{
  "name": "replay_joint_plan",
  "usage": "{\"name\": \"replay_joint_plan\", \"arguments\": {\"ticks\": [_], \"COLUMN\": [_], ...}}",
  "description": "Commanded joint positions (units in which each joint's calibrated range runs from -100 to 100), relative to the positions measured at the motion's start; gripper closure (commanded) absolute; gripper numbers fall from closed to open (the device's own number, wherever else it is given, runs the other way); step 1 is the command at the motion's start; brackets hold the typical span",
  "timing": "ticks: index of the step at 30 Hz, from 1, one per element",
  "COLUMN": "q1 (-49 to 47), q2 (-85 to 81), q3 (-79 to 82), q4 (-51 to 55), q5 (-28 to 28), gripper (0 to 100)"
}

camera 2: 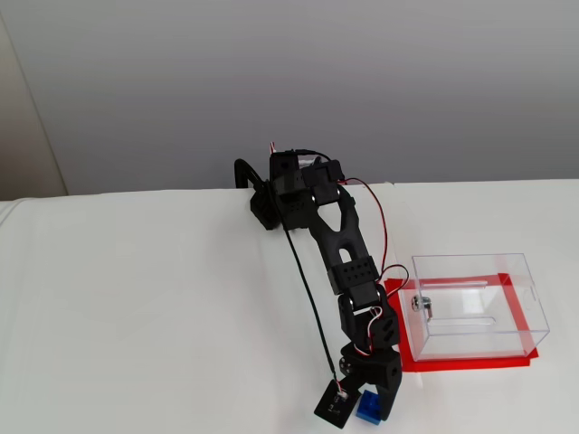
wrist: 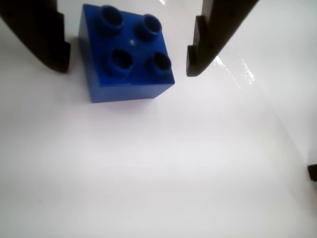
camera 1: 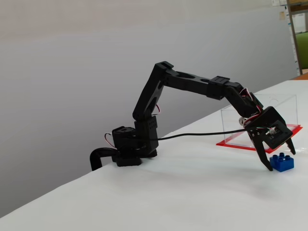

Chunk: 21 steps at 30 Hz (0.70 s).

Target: Pick the blue lego brick and place it into the transparent box

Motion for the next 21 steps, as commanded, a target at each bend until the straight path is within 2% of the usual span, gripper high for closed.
{"name": "replay_joint_plan", "arguments": {"ticks": [1, 6, 16, 21], "q1": [-0.49, -0.64, 0.47, 1.13], "q2": [-0.13, -1.07, -12.1, -15.66], "q3": [-1.49, -1.49, -0.41, 4.11], "q4": [0.01, 0.01, 0.01, -0.08], "q5": [-0.01, 0.77, 9.23, 10.48], "gripper": [74, 74, 74, 74]}}
